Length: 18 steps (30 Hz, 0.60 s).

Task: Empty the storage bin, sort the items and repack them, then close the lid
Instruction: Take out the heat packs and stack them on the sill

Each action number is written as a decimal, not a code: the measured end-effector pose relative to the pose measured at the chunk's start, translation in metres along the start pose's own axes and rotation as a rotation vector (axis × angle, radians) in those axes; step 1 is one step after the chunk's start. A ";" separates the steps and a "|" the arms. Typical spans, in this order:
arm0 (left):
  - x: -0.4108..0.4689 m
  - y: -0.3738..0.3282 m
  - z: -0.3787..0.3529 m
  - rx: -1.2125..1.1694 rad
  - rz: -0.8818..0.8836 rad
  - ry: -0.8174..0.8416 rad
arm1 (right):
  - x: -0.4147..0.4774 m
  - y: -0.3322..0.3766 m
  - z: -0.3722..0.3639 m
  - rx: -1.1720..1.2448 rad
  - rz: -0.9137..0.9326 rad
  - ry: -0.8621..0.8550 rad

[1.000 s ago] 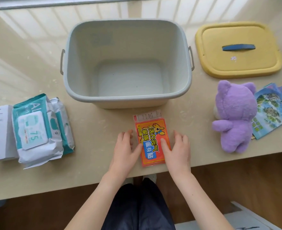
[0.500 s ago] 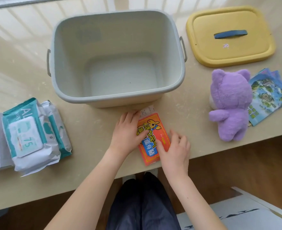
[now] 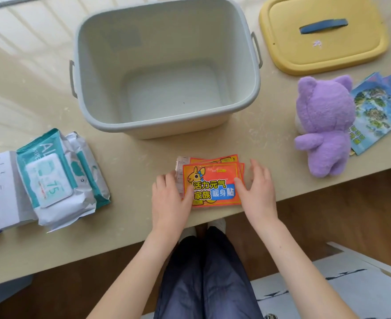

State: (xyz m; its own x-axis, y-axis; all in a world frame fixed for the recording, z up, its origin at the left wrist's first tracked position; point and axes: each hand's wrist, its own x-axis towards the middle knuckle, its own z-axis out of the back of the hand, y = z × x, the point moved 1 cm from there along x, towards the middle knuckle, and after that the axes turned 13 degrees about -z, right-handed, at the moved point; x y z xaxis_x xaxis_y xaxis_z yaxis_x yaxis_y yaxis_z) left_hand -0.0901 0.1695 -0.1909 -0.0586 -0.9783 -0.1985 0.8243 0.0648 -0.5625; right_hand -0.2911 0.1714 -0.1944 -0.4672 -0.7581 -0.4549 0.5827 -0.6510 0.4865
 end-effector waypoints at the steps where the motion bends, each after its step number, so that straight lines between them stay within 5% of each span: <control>1: 0.002 0.003 0.002 -0.020 0.010 -0.012 | 0.001 -0.002 0.001 -0.003 -0.012 -0.010; 18: 0.002 0.009 -0.010 -0.178 0.029 -0.018 | -0.020 -0.001 -0.019 0.073 -0.025 0.000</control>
State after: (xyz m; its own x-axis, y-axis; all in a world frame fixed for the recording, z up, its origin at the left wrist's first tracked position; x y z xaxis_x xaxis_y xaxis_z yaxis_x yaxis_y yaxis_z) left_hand -0.0886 0.1704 -0.2038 -0.0248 -0.9789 -0.2028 0.7128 0.1250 -0.6902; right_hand -0.2697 0.1885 -0.2000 -0.4806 -0.7419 -0.4676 0.5208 -0.6704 0.5284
